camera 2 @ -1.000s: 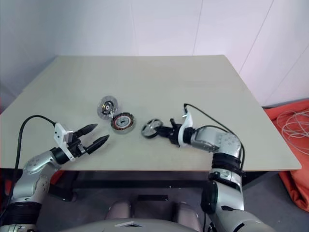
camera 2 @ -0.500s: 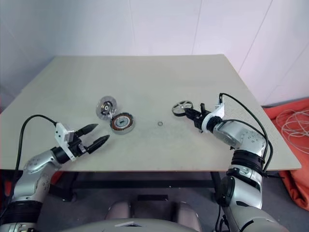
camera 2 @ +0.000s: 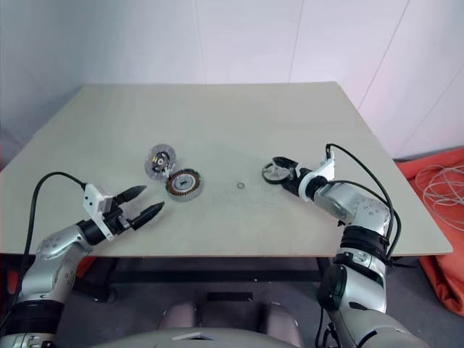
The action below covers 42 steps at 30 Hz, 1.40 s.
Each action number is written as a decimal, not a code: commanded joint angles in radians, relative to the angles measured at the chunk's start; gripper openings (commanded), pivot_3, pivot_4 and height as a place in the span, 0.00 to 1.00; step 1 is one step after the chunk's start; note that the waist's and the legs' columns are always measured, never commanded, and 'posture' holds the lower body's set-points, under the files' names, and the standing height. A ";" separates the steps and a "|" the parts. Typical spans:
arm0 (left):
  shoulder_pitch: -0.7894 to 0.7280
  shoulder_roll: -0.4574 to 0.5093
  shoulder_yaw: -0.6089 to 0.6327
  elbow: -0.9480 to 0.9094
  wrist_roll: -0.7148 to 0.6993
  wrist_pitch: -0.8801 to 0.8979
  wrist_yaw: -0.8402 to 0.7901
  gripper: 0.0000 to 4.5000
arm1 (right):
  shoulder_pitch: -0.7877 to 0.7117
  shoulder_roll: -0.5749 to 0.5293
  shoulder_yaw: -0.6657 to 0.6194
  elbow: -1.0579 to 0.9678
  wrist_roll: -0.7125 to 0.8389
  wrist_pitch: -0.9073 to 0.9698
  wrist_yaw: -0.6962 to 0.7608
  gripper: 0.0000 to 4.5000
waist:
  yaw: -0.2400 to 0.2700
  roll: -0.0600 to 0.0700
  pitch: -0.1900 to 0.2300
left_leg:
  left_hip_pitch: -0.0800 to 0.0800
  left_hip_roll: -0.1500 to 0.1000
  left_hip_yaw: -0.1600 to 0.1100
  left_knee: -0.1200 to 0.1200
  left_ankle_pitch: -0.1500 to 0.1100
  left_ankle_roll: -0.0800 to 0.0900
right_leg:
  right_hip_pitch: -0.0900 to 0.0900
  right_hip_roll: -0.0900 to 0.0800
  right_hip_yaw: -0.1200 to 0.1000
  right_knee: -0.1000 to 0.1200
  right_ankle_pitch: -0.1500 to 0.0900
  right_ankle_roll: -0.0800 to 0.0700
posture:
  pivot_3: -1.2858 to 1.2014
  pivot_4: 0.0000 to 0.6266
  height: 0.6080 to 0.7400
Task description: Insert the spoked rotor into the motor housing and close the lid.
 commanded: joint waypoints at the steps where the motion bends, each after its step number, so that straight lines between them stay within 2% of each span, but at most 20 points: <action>1: -0.016 0.005 0.005 -0.016 0.000 -0.018 0.002 1.00 | 0.011 -0.023 -0.014 -0.101 0.113 0.096 -0.051 1.00 | 0.000 0.000 0.000 | 0.000 0.000 0.000 0.000 0.000 0.000 | 0.000 0.000 0.000 0.000 0.000 0.000 | 0.52 0.00 1.00; 7: -0.025 0.006 0.000 -0.010 0.001 -0.016 0.000 1.00 | 0.117 -0.064 0.061 -0.223 0.296 0.231 -0.098 1.00 | 0.003 0.000 0.000 | 0.000 0.000 0.000 0.000 0.000 0.000 | 0.001 0.000 0.000 0.000 0.000 0.000 | 0.52 0.00 1.00; 11: -0.030 0.007 -0.004 -0.009 0.001 -0.013 -0.001 1.00 | 0.173 -0.140 0.178 -0.315 0.302 0.295 -0.030 1.00 | 0.002 0.001 0.000 | 0.000 -0.001 0.000 0.000 0.000 0.000 | 0.001 0.000 0.000 -0.001 0.000 0.000 | 0.52 0.00 1.00; 15: -0.039 0.008 -0.005 -0.006 0.000 -0.010 0.001 1.00 | 0.140 -0.258 0.383 -0.495 0.084 0.278 0.170 1.00 | 0.001 0.003 0.000 | 0.000 -0.001 -0.001 0.001 0.000 0.000 | 0.002 0.000 0.000 -0.003 0.000 0.001 | 0.52 0.00 1.00; 19: -0.036 0.011 0.001 -0.005 -0.001 -0.010 0.000 1.00 | 0.090 -0.378 0.674 -0.621 -0.311 -0.070 0.517 1.00 | 0.003 0.002 0.000 | -0.001 -0.001 -0.001 0.003 0.000 0.000 | 0.002 0.000 -0.002 -0.005 0.000 0.001 | 0.52 0.00 1.00; 24: -0.013 0.013 0.018 -0.025 -0.017 -0.001 0.006 1.00 | -0.028 -0.433 0.982 -0.575 -0.694 -0.390 0.830 1.00 | 0.003 0.001 0.000 | -0.005 0.000 -0.002 0.004 -0.001 0.002 | 0.002 0.000 -0.002 -0.010 0.000 0.002 | 0.52 0.00 1.00; 28: 0.002 0.014 0.040 -0.037 -0.032 -0.003 0.017 1.00 | -0.139 -0.376 1.131 -0.448 -0.915 -0.636 1.031 1.00 | 0.001 0.001 0.000 | -0.006 0.001 -0.002 0.004 -0.003 0.005 | 0.001 0.000 -0.002 -0.006 0.000 0.002 | 0.52 0.00 1.00; 33: 0.024 0.014 0.050 -0.055 -0.043 0.010 0.016 1.00 | -0.311 -0.261 1.261 -0.273 -1.051 -0.692 1.271 1.00 | -0.002 0.001 0.000 | -0.006 0.002 -0.002 0.005 -0.003 0.005 | -0.003 0.001 0.000 0.006 -0.002 -0.004 | 0.52 0.00 1.00; 36: 0.053 0.012 0.053 -0.079 -0.053 0.021 0.015 1.00 | -0.391 -0.186 1.325 -0.153 -1.175 -0.800 1.338 1.00 | -0.004 0.000 0.000 | -0.005 0.003 -0.002 0.005 -0.003 0.004 | -0.003 0.001 0.000 0.007 -0.003 -0.004 | 0.52 0.00 1.00; 42: 0.086 0.003 0.056 -0.107 -0.058 0.019 0.033 1.00 | -0.492 -0.038 1.326 0.040 -1.270 -0.919 1.441 1.00 | -0.005 0.000 0.001 | -0.004 0.003 -0.002 0.007 -0.003 0.004 | -0.002 0.001 0.000 0.008 -0.002 -0.005 | 0.52 0.00 1.00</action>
